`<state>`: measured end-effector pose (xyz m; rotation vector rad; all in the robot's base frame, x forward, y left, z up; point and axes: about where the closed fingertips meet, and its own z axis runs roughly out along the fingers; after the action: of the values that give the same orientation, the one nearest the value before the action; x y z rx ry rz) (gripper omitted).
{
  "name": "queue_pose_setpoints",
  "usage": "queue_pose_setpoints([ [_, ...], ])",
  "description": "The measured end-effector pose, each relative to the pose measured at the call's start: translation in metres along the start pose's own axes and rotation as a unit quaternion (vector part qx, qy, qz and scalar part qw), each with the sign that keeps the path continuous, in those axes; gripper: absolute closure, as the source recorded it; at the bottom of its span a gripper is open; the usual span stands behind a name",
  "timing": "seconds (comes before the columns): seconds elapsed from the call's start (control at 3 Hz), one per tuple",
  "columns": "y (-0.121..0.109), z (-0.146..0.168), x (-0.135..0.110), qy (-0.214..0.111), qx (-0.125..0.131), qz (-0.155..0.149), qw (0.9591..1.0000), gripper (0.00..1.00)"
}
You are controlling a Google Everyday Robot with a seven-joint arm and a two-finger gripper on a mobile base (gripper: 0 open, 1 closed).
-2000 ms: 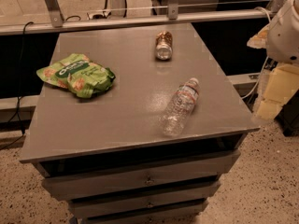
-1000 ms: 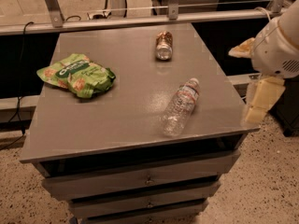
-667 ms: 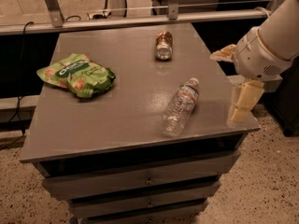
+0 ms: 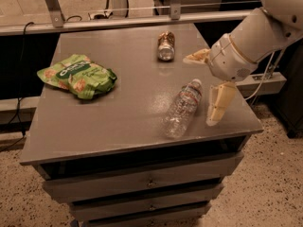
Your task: Move water bottle near orange can
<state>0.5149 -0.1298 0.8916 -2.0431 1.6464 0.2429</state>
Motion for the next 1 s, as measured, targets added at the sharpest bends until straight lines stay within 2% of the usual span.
queue_pose_setpoints([
  [0.33,0.0,0.027,-0.013,-0.018,-0.025,-0.031,0.999,0.0],
  [0.67,0.003,0.044,-0.015,-0.013,-0.043,-0.044,0.998,0.18],
  [1.0,0.005,0.054,-0.011,-0.005,-0.053,-0.049,0.9974,0.41],
])
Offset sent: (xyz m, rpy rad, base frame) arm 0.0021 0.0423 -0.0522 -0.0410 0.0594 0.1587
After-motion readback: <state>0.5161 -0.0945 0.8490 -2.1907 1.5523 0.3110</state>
